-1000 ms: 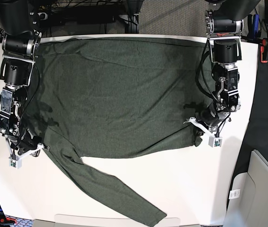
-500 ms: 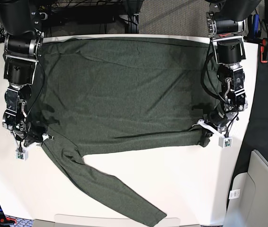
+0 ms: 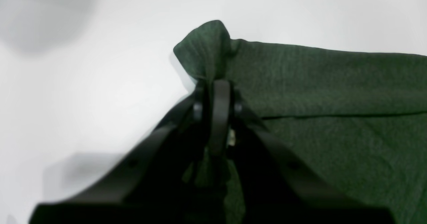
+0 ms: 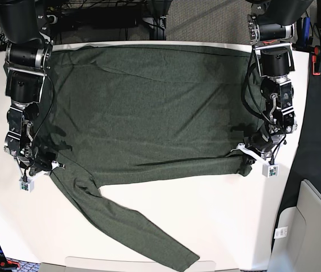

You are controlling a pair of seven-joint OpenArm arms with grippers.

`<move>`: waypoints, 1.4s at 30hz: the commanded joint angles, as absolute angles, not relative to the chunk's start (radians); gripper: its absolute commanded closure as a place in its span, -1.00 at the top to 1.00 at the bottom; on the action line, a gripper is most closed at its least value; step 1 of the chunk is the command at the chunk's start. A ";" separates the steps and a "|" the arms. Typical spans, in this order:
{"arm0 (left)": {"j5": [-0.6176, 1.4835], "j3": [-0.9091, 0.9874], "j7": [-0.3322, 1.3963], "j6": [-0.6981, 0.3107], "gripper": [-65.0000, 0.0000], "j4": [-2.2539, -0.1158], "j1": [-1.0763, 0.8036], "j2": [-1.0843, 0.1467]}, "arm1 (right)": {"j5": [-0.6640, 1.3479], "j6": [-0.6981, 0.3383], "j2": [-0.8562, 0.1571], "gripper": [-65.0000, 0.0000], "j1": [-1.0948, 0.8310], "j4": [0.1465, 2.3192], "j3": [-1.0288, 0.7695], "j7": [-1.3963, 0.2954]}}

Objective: Fold the T-shirt properly
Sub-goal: 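Lift the hem with both grippers and fold it toward the collar edge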

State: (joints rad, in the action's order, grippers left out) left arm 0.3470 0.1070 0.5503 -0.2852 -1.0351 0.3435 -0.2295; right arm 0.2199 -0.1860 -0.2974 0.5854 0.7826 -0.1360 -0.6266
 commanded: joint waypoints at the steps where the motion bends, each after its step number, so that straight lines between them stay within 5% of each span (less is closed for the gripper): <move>1: 0.354 0.110 0.532 -0.289 -1.00 -1.053 0.371 -0.240 | 0.226 -0.189 -0.305 -0.35 0.608 0.788 -0.139 -0.641; 7: 0.354 0.110 0.532 -0.289 -1.00 -1.089 0.367 -0.240 | 0.228 -0.189 -0.274 -0.87 0.607 0.788 -0.139 -0.645; 18: 0.354 0.110 0.556 -0.289 -1.00 -1.190 0.311 -0.240 | 0.349 -0.259 -0.259 -0.99 0.602 0.811 -0.140 -0.688; 29: 0.354 0.111 0.559 -0.289 -1.00 -1.365 0.203 -0.240 | 0.559 -0.262 -0.366 -0.99 0.410 1.125 -0.145 -0.765; 42: 0.355 0.274 0.622 -0.289 -1.00 -1.498 0.116 -0.237 | 0.650 -0.263 -0.390 -0.99 0.205 1.435 -0.397 -0.915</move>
